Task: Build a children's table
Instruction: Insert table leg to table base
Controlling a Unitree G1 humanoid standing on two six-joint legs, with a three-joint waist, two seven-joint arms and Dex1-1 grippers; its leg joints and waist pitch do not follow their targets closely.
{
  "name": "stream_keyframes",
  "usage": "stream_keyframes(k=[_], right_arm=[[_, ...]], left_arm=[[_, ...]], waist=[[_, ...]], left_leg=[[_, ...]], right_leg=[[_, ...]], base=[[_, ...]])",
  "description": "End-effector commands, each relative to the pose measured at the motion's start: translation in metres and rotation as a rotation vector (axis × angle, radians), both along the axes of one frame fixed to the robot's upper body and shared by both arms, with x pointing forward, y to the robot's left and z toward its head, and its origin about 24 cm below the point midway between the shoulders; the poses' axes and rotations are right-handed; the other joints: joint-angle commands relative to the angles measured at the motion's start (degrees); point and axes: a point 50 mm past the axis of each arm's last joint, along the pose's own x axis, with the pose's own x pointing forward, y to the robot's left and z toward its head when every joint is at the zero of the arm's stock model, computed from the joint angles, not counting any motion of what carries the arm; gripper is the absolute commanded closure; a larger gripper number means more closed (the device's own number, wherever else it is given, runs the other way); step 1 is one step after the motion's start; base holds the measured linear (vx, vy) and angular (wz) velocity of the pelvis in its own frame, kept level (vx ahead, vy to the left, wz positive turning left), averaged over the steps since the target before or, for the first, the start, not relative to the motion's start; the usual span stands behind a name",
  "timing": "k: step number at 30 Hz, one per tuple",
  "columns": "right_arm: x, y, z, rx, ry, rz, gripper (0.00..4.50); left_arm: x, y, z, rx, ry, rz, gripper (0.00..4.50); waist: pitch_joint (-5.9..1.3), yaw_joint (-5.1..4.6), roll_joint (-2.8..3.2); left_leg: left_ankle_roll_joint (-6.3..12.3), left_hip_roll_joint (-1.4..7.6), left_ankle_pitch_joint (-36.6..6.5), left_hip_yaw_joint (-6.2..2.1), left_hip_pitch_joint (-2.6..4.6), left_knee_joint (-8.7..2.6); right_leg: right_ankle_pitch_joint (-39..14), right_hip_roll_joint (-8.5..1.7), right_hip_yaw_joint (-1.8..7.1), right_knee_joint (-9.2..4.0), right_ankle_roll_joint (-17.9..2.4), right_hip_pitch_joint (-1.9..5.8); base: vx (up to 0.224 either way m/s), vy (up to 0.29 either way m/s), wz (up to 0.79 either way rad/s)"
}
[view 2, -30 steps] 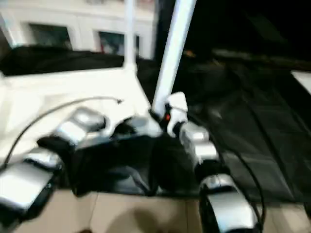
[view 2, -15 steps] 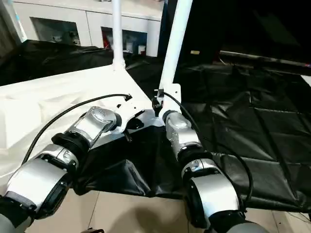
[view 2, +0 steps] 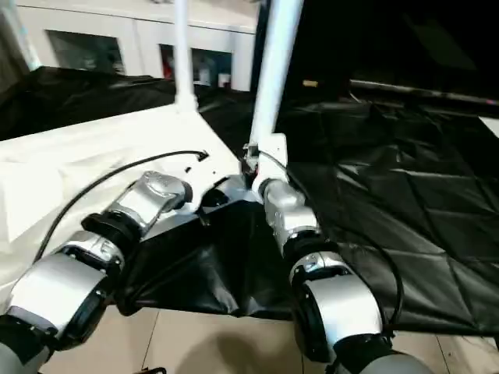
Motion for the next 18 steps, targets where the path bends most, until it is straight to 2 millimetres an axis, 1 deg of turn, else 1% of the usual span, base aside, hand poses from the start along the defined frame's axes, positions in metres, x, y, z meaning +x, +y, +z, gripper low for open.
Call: stream_keyframes(k=[1,2,4,5,8,9,10,11,12,13,14,16,17,18], right_arm=[[-0.021,0.017,-0.033,0.009,0.157,0.096,1.47],[-0.018,0.016,-0.028,0.029,0.136,0.107,1.47],[-0.016,0.015,-0.023,0.041,0.109,0.124,1.38],[-0.013,0.012,-0.018,0.049,0.077,0.149,1.18],[-0.01,0.007,-0.012,0.049,0.043,0.184,1.02],[-0.009,0.006,-0.011,0.048,0.034,0.193,0.89],[-0.008,0.0,-0.008,0.038,0.012,0.222,0.76],[-0.007,-0.002,-0.007,0.034,0.004,0.234,0.64],[-0.007,-0.005,-0.006,0.028,-0.004,0.246,0.57],[-0.006,-0.009,-0.004,0.021,-0.015,0.265,0.45],[-0.006,-0.012,-0.003,0.015,-0.019,0.274,0.33],[-0.005,-0.016,-0.002,0.004,-0.026,0.288,0.33],[-0.004,-0.02,-0.001,-0.011,-0.033,0.3,0.33],[-0.004,-0.022,0.0,-0.017,-0.035,0.306,0.33]], left_arm=[[0.006,-0.001,0.008,0.006,-0.064,0.028,4.5],[0.006,-0.001,0.01,-0.003,-0.077,0.011,4.5],[0.006,0.0,0.012,-0.012,-0.085,-0.002,4.5],[0.006,0.0,0.014,-0.026,-0.096,-0.037,4.5],[0.004,0.001,0.015,-0.033,-0.103,-0.083,4.5],[0.003,0.002,0.015,-0.032,-0.103,-0.093,4.5],[0.002,0.004,0.014,-0.032,-0.099,-0.117,4.5],[0.001,0.005,0.014,-0.031,-0.097,-0.128,4.5],[0.0,0.006,0.014,-0.031,-0.098,-0.143,4.5],[-0.001,0.008,0.013,-0.031,-0.094,-0.156,4.5],[-0.002,0.009,0.013,-0.03,-0.092,-0.167,4.5],[-0.003,0.011,0.012,-0.028,-0.088,-0.181,4.5],[-0.004,0.013,0.012,-0.022,-0.083,-0.196,4.5],[-0.004,0.014,0.012,-0.021,-0.082,-0.202,4.5]], waist=[[-1.92,0.0,0.86],[-1.94,-0.15,0.78],[-1.98,-0.25,0.85],[-1.99,-0.33,0.89],[-2.19,-0.42,0.89],[-2.33,-0.37,0.97],[-2.34,-0.39,0.97],[-2.38,-0.39,1.08],[-2.65,-0.37,1.11],[-2.78,-0.34,1.29],[-3.26,-0.34,1.24],[-3.57,-0.29,1.22],[-3.48,-0.36,1.09],[-3.18,-0.48,1.04]], left_leg=[[1.11,1.08,-17.7,0.2,-0.57,-4.13],[1.25,1.08,-17.5,0.21,-0.59,-4.11],[1.61,1.12,-17.2,0.24,-0.59,-4.05],[1.75,1.18,-16.4,0.23,-0.76,-4.08],[2.5,1.29,-13.9,0.29,-1.12,-3.93],[2.76,1.36,-11.6,0.41,-1.06,-3.79],[2.94,1.38,-10.7,0.48,-1.05,-3.67],[3.54,1.42,-9.3,0.54,-1.11,-3.52],[4.13,1.38,-6.7,0.62,-1.21,-3.21],[4.44,1.34,-5.2,0.65,-1.23,-3.07],[5.91,1.21,-0.2,0.75,-1.43,-2.49],[7.41,1.02,2.9,0.91,-1.28,-2.01],[8.99,0.9,4.4,0.94,-1.42,-1.86],[9.86,0.91,3.0,1.01,-1.63,-1.92]], right_leg=[[-21.9,-4.02,3.25,-6.1,-7.6,1.77],[-22.1,-4.07,3.26,-6.12,-7.7,1.78],[-21.9,-4.08,3.28,-6.12,-7.9,1.76],[-20.9,-4.09,3.3,-5.97,-8.3,1.87],[-16.1,-4.1,3.37,-5.37,-9.8,2.34],[-12.5,-4.1,3.4,-5.0,-10.8,2.41],[-10.7,-4.09,3.43,-4.81,-11.4,2.45],[-7.8,-4.1,3.39,-4.48,-12.6,2.63],[-3.7,-4.06,3.41,-3.92,-13.7,2.89],[-1.2,-3.99,3.41,-3.62,-14.3,2.96],[7.6,-3.76,3.35,-2.65,-16.1,3.29],[13.7,-3.6,3.39,-2.04,-17.4,3.14],[17.2,-3.48,3.31,-1.76,-18.4,3.1],[15.7,-3.63,3.2,-1.99,-18.5,3.1]], base=[[0.0,0.0,0.0],[0.0,0.0,0.0],[0.0,0.0,0.0],[0.0,0.0,0.0],[0.0,0.0,0.0],[0.0,0.0,0.0],[0.0,0.0,0.0],[0.0,0.0,0.0],[0.0,0.0,0.0],[0.0,0.0,0.0],[0.0,0.0,0.0],[0.0,0.0,0.0],[0.0,0.0,0.0],[0.0,0.0,0.0]])
